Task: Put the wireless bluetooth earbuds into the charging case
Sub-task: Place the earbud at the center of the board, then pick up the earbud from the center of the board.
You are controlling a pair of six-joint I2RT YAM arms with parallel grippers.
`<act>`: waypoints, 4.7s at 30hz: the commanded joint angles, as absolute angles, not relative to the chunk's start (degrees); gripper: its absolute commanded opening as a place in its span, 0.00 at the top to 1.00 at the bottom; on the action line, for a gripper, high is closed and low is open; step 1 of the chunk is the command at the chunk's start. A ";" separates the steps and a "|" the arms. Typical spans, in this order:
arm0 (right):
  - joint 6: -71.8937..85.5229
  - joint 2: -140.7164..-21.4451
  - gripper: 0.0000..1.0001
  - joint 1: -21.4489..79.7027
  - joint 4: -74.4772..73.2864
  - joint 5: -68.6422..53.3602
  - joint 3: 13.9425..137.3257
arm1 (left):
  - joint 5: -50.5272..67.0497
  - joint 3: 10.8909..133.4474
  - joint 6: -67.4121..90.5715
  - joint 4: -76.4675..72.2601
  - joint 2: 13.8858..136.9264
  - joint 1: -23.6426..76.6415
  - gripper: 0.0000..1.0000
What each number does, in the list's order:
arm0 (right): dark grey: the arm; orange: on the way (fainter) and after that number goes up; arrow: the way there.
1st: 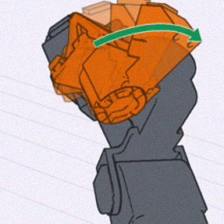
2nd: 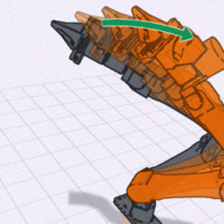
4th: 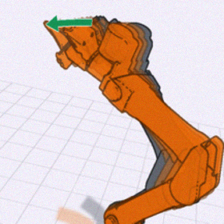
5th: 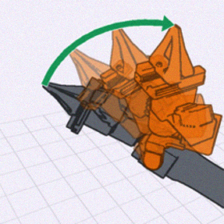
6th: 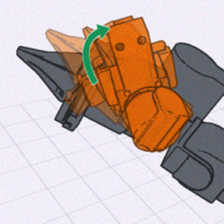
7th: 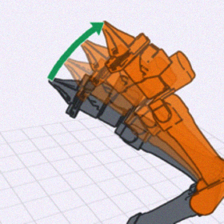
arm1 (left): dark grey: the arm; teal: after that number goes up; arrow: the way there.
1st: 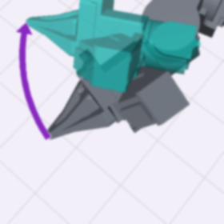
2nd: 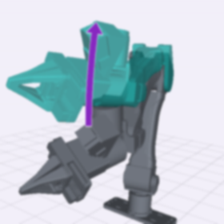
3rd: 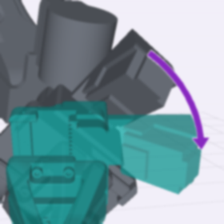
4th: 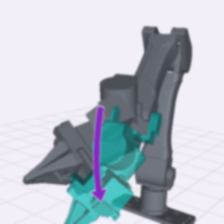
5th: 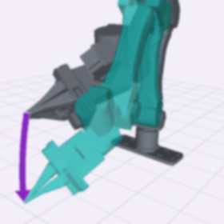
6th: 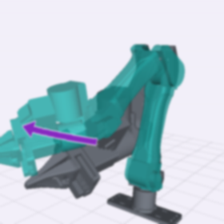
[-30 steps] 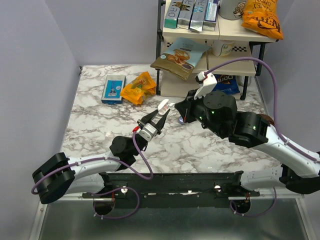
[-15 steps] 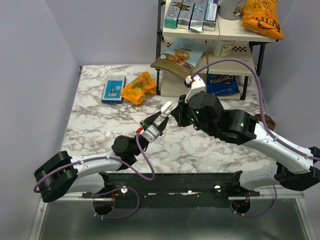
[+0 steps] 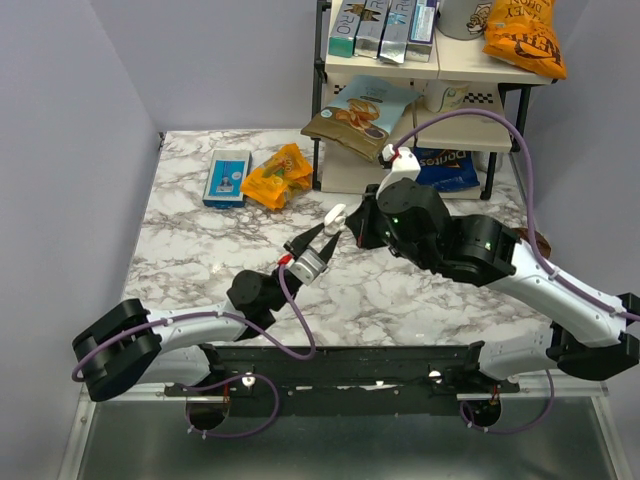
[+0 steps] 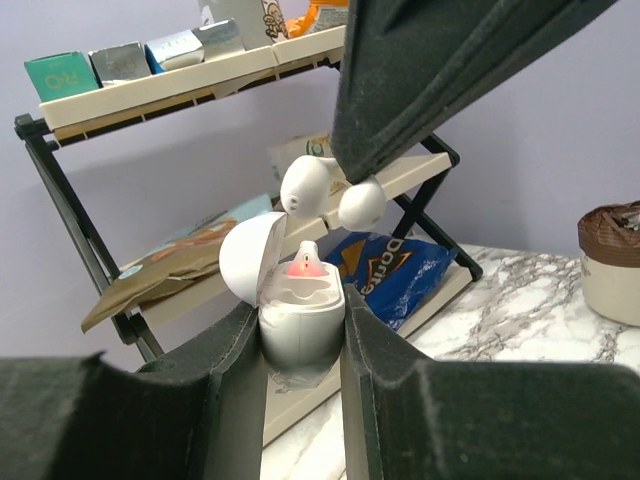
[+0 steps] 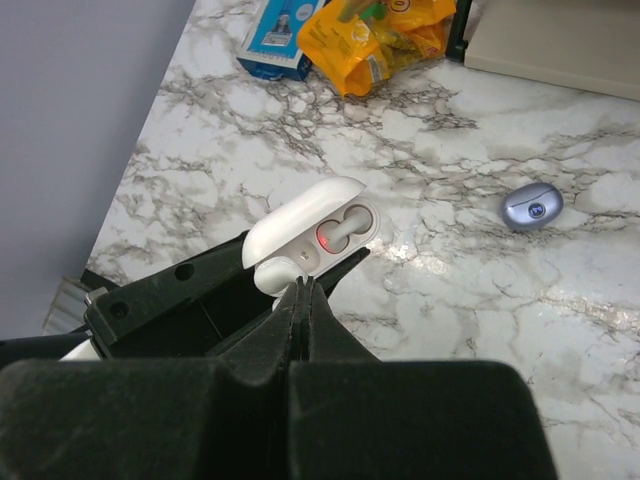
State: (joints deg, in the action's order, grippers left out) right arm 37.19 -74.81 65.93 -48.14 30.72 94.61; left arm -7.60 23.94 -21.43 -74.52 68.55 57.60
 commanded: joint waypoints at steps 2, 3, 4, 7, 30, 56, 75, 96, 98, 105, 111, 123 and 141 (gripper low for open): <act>36.32 -76.29 0.99 65.39 -50.10 29.80 96.77 | -7.12 23.20 -18.73 -85.95 69.43 57.57 1.00; 34.56 -76.20 0.99 65.39 -49.66 28.75 96.68 | -7.29 23.12 -15.59 -86.48 69.26 57.57 1.00; 32.71 -74.98 0.99 65.39 -49.22 27.09 96.42 | -7.38 22.94 -13.73 -86.83 69.00 57.48 1.00; 24.01 -68.68 0.99 65.39 -44.14 22.09 91.69 | -3.98 24.34 1.58 -80.46 66.37 53.81 1.00; 31.35 -63.45 0.99 52.50 -43.77 25.34 71.21 | -14.07 22.17 12.57 -51.24 53.36 45.96 1.00; 50.80 -107.39 0.99 46.49 -52.74 34.28 77.34 | -55.11 17.49 15.21 -32.52 31.64 53.00 1.00; 44.83 -107.33 0.64 46.41 -49.05 28.74 80.26 | -55.46 17.40 14.59 -30.15 30.68 53.44 1.00; 22.76 -90.87 0.56 39.29 -23.29 11.42 55.72 | -50.01 17.67 20.04 -26.64 34.01 54.05 1.00; 22.85 -91.32 0.54 39.11 -23.29 12.47 55.55 | -49.83 17.58 19.86 -26.37 33.58 54.05 1.00; 22.50 -94.48 0.53 38.58 -21.89 12.22 55.02 | -49.92 16.70 20.65 -26.37 34.10 54.14 1.00; 22.33 -97.03 0.58 37.53 -22.06 12.83 55.72 | -49.48 17.49 21.09 -25.66 34.72 54.23 1.00; 21.27 -95.72 0.82 37.00 -21.80 15.12 55.28 | -49.66 16.96 22.06 -25.32 34.72 54.32 1.00; 27.17 -88.76 0.84 37.00 -13.53 -32.18 52.04 | -50.62 15.12 23.99 -22.86 30.77 54.67 1.00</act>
